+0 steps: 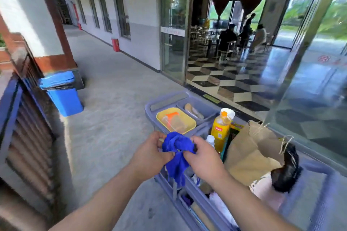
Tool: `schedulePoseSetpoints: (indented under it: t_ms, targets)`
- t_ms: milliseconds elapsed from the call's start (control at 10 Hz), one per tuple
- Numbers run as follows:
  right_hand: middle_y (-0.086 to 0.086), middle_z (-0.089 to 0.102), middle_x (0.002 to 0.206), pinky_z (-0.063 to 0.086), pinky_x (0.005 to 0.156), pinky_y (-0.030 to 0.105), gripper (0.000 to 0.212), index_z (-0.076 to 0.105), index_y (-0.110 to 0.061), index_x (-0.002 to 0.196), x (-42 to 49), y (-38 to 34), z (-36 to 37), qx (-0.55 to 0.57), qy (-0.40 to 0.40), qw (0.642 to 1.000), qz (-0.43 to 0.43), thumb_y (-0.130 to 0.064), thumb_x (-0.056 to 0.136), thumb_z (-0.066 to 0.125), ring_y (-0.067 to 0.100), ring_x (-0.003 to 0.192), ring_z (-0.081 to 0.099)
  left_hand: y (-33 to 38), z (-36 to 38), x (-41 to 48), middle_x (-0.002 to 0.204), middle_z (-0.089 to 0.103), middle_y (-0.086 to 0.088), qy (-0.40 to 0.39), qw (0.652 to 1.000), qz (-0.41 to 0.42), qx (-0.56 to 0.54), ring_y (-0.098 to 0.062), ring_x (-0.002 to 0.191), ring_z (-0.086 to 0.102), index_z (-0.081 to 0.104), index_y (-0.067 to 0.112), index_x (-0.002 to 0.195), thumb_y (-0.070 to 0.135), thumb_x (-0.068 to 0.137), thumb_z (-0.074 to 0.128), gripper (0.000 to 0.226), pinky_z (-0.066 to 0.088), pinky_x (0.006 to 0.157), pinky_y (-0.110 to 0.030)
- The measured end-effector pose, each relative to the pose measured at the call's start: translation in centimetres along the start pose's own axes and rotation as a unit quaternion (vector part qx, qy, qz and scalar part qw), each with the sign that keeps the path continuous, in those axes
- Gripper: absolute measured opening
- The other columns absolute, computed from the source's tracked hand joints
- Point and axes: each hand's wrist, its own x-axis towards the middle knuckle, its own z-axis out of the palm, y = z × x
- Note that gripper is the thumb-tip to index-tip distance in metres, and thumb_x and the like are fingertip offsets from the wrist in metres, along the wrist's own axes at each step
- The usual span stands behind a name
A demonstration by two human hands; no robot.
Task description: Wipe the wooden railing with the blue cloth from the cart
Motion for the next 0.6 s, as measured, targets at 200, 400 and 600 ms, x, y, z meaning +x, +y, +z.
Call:
schedulePoseSetpoints:
  t_ms: [200, 400, 600]
  targets:
    - [0.0, 0.07, 0.077, 0.052, 0.066, 0.041, 0.009, 0.06, -0.027, 0.093, 8.3, 3.5, -0.9, -0.008, 0.036, 0.999, 0.04, -0.021, 0.086, 0.063, 0.018, 0.069, 0.064, -0.3, 2.4, 10.0, 0.098, 0.067, 0.01, -0.06, 0.997, 0.004, 0.038, -0.003, 0.065, 0.064, 0.053, 0.036, 0.111, 0.026, 0.082, 0.075, 0.038, 0.045, 0.051, -0.016]
    - [-0.004, 0.07, 0.092, 0.056, 0.077, 0.045, 0.019, 0.059, -0.032, 0.099, 19.0, 7.1, -2.4, -0.036, 0.059, 0.995, 0.072, -0.028, 0.081, 0.063, 0.024, 0.085, 0.067, 1.2, 5.2, 22.6, 0.109, 0.068, 0.004, -0.113, 0.991, 0.007, 0.067, -0.015, 0.096, 0.067, 0.054, 0.034, 0.107, 0.025, 0.079, 0.076, 0.037, 0.056, 0.082, -0.035]
    - [0.001, 0.068, 0.107, 0.052, 0.095, 0.042, 0.034, 0.062, -0.031, 0.114, 27.1, 9.9, -4.1, -0.052, 0.102, 0.991, 0.071, -0.033, 0.08, 0.066, 0.025, 0.104, 0.063, 2.5, 7.0, 32.9, 0.106, 0.067, -0.011, -0.152, 0.981, 0.021, 0.116, -0.027, 0.1, 0.067, 0.059, 0.021, 0.107, 0.028, 0.079, 0.073, 0.032, 0.055, 0.091, -0.044]
